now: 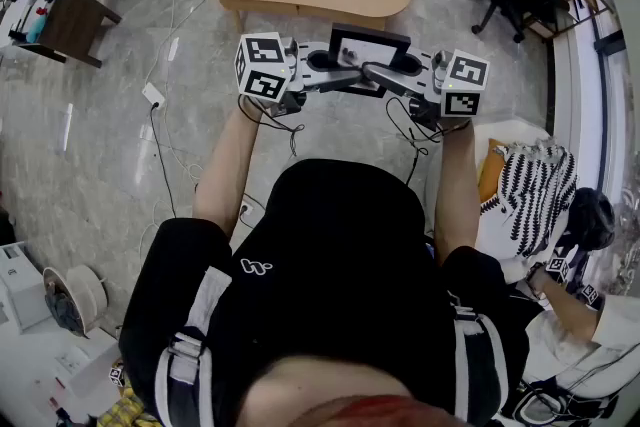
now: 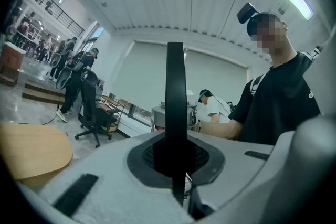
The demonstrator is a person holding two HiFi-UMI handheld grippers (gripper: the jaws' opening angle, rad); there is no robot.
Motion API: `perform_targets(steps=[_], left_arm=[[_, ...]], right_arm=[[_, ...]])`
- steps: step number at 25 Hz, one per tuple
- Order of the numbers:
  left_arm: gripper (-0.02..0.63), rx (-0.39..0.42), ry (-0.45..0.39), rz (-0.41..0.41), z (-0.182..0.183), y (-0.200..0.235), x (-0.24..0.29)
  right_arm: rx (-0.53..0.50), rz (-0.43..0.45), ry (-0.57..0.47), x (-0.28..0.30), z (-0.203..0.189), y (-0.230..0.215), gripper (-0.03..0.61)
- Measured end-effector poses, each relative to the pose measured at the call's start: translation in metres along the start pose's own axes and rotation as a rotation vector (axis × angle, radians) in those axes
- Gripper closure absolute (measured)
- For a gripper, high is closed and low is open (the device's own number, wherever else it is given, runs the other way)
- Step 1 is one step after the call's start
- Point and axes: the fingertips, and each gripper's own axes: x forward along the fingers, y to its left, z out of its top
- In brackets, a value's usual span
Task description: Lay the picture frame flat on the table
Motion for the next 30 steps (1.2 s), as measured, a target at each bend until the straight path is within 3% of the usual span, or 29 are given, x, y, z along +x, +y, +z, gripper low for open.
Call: perform_targets(steps=[18, 21, 24, 28, 30], left_arm=[[0.597, -0.009, -0.002, 0.007, -0.024, 0.029, 0.01], [0.597, -0.017, -0.007, -0.003, -0.01, 0.075, 0.004], [0.597, -0.039, -0.014, -0.015, 0.014, 0.152, -0.002], [0.597, -0.079, -0.095, -0.024, 0.057, 0.25, 0.001], [0.597, -0.073, -0.081, -0.043, 0.077, 0.296, 0.0]], right_arm=[[0.02, -0.085, -0.009, -0.008, -0.025, -0.03, 0.56], [0.039, -0.091, -0.007, -0.005, -0.01, -0.076, 0.56], [0.066, -0.118, -0.021, -0.004, 0.015, -0.155, 0.56], [0.139, -0.151, -0.135, -0.017, 0.058, -0.253, 0.56], [0.139, -0.171, -0.118, -0.018, 0.076, -0.299, 0.56]])
